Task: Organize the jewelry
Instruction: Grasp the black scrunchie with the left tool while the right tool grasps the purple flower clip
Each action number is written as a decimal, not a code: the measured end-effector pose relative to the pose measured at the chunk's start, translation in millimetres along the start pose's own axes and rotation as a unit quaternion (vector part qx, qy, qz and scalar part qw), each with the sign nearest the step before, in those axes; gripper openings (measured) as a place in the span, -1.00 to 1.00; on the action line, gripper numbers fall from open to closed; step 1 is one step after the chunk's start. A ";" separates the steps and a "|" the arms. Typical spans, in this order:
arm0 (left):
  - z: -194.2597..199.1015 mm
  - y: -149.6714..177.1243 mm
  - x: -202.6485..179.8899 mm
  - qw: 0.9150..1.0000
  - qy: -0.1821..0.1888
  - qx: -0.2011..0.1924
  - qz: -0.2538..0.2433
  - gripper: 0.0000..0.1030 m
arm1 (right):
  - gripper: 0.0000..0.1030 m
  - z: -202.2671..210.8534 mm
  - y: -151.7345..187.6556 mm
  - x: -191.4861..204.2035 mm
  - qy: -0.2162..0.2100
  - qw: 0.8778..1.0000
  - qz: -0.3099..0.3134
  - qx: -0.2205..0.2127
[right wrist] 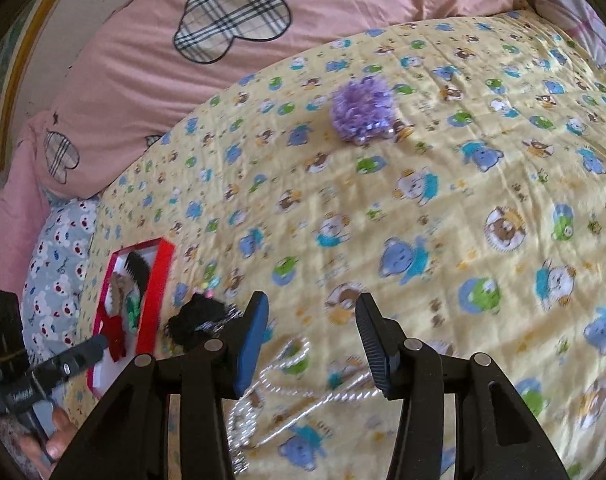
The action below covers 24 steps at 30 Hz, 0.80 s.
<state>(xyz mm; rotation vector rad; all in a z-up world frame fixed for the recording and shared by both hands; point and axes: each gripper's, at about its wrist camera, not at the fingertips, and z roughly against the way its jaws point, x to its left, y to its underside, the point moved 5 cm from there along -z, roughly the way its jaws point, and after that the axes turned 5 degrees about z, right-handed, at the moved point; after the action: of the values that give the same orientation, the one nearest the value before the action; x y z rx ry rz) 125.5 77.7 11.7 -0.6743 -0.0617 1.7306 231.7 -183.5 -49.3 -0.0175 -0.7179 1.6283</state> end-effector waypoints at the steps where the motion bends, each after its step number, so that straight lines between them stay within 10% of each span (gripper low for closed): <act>1: -7.7 -1.2 -7.4 1.000 0.002 0.005 -0.007 0.43 | -0.06 -1.5 -2.2 -2.9 0.002 1.000 -0.001 0.000; 11: -91.2 -13.5 -43.4 0.998 -0.023 0.041 -0.050 0.35 | 0.13 -41.0 -64.7 -44.5 0.040 0.999 -0.017 -0.015; 15: -117.0 -17.8 -39.5 0.997 -0.036 0.060 -0.042 -0.62 | 0.20 -63.0 -97.9 -62.6 0.046 0.998 -0.033 -0.025; 20: -120.7 -25.6 -30.3 0.998 -0.016 0.054 -0.025 -0.84 | 0.17 -85.8 -128.0 -70.3 0.047 0.998 -0.033 -0.033; 23: -111.8 -27.2 -23.9 0.999 -0.010 0.041 -0.016 -0.86 | -0.69 -96.6 -132.0 -68.2 0.055 0.998 -0.015 -0.019; 24: -107.0 -26.5 -23.0 0.999 -0.008 0.037 -0.013 -0.86 | -0.69 -95.5 -129.9 -67.3 0.056 0.998 -0.015 -0.018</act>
<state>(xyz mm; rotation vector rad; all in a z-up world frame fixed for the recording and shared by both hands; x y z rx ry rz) 201.2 31.3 -57.6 -0.6032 -0.0164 1.7043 400.0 -201.0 -92.7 -0.1238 -0.6582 1.5723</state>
